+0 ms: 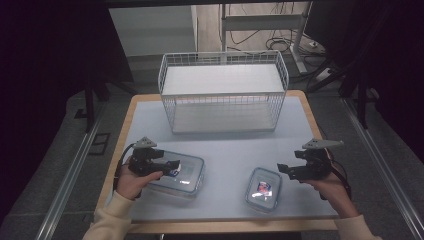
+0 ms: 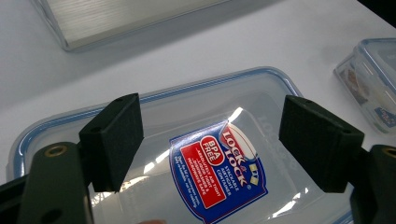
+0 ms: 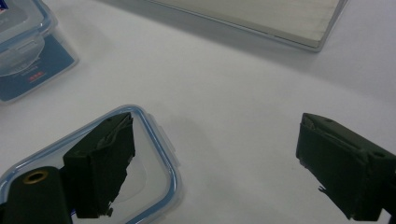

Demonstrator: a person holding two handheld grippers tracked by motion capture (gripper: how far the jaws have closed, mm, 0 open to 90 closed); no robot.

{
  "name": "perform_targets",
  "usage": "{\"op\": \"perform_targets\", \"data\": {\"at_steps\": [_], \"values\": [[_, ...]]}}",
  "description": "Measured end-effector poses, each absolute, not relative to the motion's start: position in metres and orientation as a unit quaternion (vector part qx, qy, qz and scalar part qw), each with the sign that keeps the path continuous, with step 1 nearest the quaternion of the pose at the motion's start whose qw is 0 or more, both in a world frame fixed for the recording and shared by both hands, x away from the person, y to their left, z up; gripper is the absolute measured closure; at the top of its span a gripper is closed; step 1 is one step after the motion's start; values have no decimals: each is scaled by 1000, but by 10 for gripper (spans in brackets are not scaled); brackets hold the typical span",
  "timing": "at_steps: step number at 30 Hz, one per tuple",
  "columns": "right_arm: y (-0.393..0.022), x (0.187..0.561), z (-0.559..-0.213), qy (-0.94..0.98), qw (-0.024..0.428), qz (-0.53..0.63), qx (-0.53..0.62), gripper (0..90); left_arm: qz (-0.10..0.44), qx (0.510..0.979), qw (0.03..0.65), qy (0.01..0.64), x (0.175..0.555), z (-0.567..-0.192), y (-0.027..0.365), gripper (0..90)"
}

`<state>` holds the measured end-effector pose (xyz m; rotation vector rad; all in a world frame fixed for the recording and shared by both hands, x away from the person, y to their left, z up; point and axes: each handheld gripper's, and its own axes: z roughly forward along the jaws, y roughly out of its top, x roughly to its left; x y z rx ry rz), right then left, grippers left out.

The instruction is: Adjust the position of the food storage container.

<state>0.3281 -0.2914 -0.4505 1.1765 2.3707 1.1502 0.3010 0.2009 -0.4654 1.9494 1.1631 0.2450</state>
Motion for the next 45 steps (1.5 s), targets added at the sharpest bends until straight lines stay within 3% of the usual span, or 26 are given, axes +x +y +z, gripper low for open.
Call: {"op": "perform_targets", "data": {"at_steps": [6, 14, 16, 23, 25, 31, 38, 45], "values": [[-295, 328, -455, 816, 117, 392, 409, 118, 103, 778, 414, 461, 299, -463, 198, 245], [-293, 327, -458, 814, 123, 393, 410, 130, 100, 782, 428, 441, 286, -452, 208, 374], [-292, 326, -458, 814, 122, 393, 409, 136, 99, 786, 427, 437, 282, -450, 211, 438], [-289, 326, -461, 816, 121, 393, 407, 144, 62, 807, 429, 401, 272, -453, 213, 822], [-289, 326, -462, 816, 121, 393, 407, 146, 48, 819, 427, 381, 268, -454, 208, 876], [-289, 327, -466, 816, 118, 389, 411, 148, 45, 841, 400, 362, 255, -459, 194, 900], [-287, 327, -469, 819, 115, 384, 411, 150, 7, 861, 384, 333, 231, -475, 180, 900], [-285, 328, -471, 820, 114, 381, 411, 150, 2, 881, 341, 328, 229, -496, 161, 900]]}}
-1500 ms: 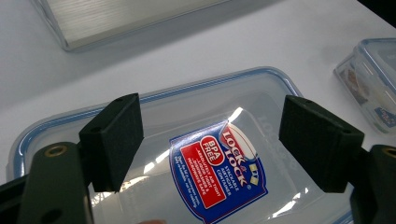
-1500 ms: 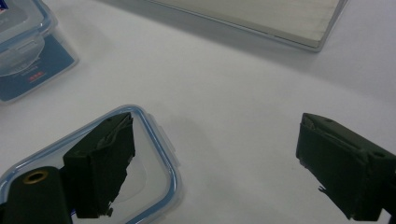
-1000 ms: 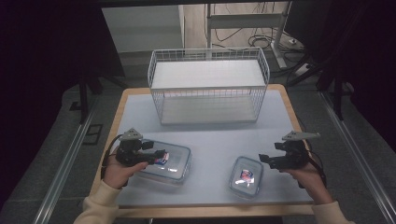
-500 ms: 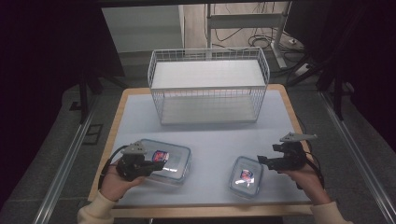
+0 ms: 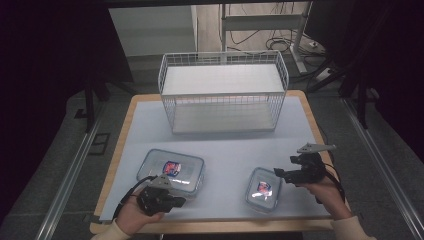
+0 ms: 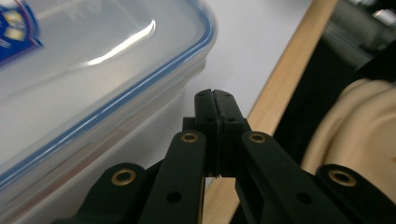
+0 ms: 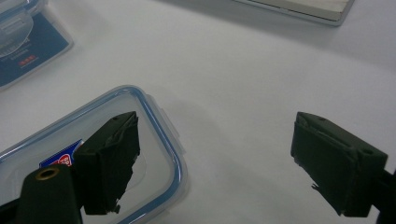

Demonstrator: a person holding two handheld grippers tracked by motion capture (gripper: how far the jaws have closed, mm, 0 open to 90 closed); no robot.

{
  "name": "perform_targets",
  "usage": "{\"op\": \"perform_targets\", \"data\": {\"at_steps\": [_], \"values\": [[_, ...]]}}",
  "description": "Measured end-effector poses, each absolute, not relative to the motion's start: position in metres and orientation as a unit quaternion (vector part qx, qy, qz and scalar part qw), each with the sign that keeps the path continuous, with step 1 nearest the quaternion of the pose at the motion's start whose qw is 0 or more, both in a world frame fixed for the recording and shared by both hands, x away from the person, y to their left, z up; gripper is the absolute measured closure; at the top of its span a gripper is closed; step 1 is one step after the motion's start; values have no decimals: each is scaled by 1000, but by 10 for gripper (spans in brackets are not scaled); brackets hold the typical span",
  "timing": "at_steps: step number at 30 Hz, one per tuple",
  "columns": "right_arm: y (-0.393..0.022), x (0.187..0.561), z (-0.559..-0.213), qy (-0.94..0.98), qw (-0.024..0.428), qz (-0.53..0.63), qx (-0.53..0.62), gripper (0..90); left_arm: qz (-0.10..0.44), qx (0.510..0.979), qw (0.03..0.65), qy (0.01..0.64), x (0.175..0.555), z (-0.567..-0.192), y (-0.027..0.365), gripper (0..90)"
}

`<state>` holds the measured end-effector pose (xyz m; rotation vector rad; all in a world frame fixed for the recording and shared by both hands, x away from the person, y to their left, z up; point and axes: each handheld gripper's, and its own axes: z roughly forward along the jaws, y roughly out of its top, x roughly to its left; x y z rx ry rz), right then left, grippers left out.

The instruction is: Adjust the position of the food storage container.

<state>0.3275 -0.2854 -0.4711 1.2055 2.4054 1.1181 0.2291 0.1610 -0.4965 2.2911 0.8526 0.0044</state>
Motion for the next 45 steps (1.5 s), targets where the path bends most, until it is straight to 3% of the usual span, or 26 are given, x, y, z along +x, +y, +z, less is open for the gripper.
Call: {"op": "perform_targets", "data": {"at_steps": [14, 38, 45], "values": [[-285, 328, -476, 821, 112, 376, 413, 150, 20, 885, 321, 335, 239, -505, 150, 900], [-287, 329, -476, 821, 115, 374, 416, 149, 42, 866, 334, 370, 281, -510, 117, 900], [-285, 329, -478, 822, 113, 373, 416, 149, 45, 861, 346, 370, 276, -505, 123, 900]]}}
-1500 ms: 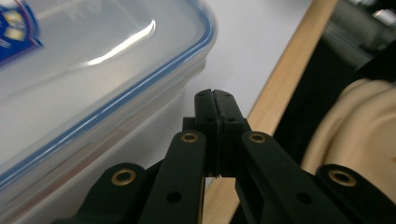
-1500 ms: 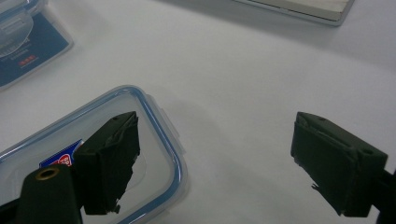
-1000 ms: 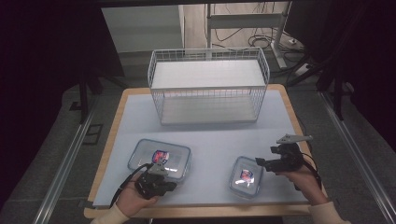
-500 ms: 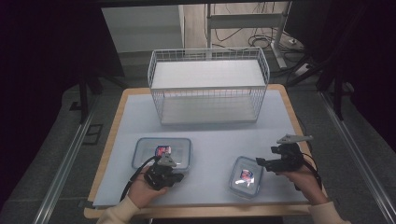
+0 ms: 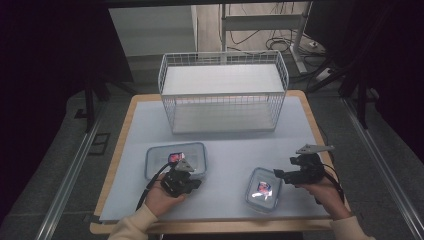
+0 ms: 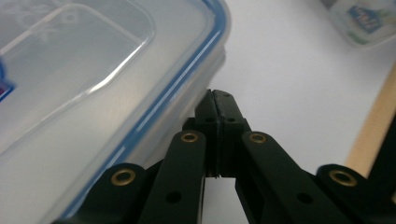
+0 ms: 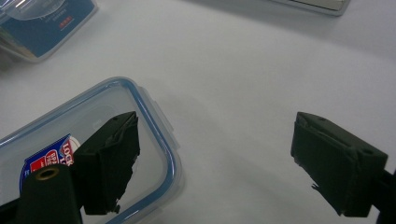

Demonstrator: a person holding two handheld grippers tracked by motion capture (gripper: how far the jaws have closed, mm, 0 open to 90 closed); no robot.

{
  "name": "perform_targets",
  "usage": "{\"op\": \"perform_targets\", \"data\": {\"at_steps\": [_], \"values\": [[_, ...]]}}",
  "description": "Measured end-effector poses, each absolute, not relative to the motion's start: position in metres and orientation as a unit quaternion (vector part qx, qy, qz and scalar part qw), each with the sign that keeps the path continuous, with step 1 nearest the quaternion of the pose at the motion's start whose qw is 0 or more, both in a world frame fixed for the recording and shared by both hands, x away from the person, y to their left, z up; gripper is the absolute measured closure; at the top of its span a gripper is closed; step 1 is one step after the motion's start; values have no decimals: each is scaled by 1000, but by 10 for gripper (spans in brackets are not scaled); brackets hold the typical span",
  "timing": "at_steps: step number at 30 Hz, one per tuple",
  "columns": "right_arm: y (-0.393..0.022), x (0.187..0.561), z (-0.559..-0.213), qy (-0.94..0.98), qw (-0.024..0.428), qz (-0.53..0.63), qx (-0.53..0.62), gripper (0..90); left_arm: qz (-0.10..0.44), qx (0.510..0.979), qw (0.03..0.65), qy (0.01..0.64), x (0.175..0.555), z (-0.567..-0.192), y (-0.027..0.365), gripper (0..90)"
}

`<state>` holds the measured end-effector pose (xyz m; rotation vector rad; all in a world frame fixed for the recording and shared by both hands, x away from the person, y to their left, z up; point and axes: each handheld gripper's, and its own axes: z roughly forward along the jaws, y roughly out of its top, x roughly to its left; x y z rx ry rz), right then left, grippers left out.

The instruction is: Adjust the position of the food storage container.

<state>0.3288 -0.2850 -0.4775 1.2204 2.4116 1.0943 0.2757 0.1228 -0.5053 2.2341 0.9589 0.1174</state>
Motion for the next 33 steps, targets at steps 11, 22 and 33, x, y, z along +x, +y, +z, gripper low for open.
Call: {"op": "perform_targets", "data": {"at_steps": [11, 22, 33], "values": [[-289, 327, -474, 819, 118, 376, 416, 150, 81, 806, 404, 426, 248, -474, 195, 900], [-290, 328, -474, 819, 119, 375, 419, 150, 124, 744, 386, 531, 266, -479, 280, 900], [-292, 328, -474, 818, 123, 371, 422, 150, 70, 748, 360, 554, 282, -516, 288, 900]]}}
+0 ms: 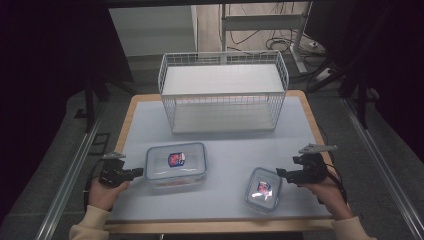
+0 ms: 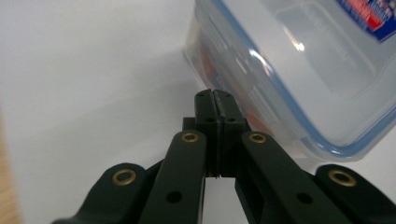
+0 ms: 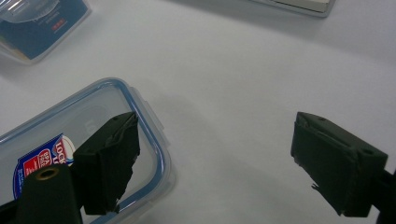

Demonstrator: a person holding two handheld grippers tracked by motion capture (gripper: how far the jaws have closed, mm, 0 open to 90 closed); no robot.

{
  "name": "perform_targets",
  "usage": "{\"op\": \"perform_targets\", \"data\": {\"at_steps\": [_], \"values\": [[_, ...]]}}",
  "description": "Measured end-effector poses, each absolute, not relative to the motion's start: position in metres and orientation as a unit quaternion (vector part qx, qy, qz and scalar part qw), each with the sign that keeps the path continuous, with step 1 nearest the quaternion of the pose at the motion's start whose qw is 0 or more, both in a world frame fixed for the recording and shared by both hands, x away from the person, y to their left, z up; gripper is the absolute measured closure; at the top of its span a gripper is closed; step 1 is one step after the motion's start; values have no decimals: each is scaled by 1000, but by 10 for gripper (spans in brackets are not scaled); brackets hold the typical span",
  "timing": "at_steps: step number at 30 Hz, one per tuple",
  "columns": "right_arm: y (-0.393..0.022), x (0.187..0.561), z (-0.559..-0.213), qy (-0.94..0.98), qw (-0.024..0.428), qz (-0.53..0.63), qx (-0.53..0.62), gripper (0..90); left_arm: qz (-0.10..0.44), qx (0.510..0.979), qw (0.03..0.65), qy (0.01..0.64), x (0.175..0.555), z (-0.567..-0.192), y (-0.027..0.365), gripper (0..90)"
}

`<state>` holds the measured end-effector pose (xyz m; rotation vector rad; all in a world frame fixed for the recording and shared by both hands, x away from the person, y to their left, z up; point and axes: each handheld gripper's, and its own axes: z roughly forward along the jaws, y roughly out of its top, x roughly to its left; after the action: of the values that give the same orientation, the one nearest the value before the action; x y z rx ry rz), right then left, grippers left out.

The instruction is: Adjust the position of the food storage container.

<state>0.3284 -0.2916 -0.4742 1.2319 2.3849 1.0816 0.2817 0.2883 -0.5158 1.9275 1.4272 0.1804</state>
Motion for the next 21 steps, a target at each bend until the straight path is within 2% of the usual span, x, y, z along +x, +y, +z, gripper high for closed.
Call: {"op": "perform_targets", "data": {"at_steps": [12, 21], "values": [[-293, 329, -472, 815, 124, 374, 426, 150, 69, 745, 365, 555, 290, -517, 275, 900], [-292, 329, -473, 816, 123, 372, 426, 149, 63, 759, 367, 534, 303, -515, 243, 900]]}}
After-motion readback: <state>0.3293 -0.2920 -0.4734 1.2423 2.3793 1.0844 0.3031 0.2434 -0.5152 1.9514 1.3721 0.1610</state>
